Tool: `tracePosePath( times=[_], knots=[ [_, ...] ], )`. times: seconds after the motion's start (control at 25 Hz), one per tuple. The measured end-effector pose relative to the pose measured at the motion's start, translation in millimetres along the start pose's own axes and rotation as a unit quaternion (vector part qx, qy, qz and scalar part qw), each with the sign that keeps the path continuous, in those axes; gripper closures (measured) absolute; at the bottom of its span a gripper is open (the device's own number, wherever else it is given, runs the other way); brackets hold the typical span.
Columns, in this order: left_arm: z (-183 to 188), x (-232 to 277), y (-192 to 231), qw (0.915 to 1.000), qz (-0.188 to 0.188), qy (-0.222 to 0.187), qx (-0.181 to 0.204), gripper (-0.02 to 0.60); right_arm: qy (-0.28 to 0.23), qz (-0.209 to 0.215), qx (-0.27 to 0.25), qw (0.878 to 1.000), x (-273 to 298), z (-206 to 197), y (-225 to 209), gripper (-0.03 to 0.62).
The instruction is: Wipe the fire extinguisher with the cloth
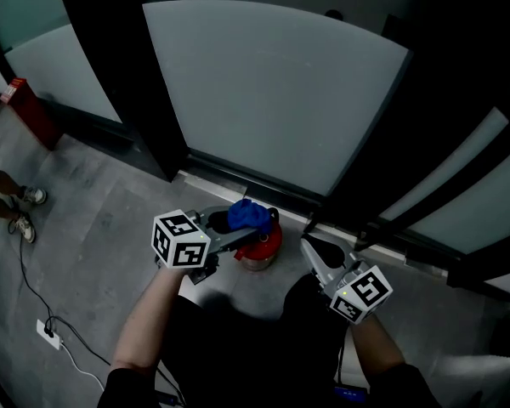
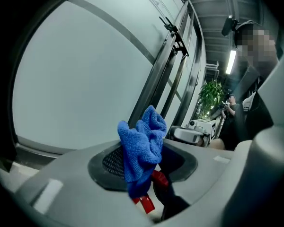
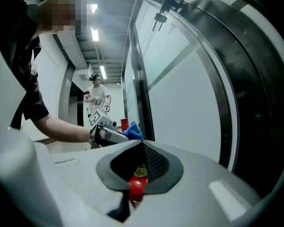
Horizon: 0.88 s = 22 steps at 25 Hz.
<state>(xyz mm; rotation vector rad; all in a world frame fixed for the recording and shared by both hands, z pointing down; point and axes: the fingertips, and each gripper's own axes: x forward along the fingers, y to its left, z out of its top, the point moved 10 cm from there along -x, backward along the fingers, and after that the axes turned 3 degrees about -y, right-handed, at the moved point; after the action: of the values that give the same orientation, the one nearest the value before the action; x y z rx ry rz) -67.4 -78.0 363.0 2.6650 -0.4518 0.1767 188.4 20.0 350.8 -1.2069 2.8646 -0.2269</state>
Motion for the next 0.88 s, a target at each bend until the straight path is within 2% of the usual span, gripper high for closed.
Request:
tracePosePath(
  times=[0.32, 0.56, 0.88],
  knots=[
    [2, -23, -22, 0.9985, -0.028, 0.003, 0.048, 0.407, 0.015, 0.018, 0.000, 1.000, 17, -6, 4, 0.589],
    [-2, -40, -41, 0.9964, -0.021, 0.004, 0.082, 0.407, 0.023, 0.041, -0.009, 0.999, 32, -7, 10, 0.589],
    [-31, -77, -71, 0.9969, -0.036, -0.016, 0.069, 0.407, 0.028, 0.072, -0.009, 0.997, 44, -12, 11, 0.589]
  ],
)
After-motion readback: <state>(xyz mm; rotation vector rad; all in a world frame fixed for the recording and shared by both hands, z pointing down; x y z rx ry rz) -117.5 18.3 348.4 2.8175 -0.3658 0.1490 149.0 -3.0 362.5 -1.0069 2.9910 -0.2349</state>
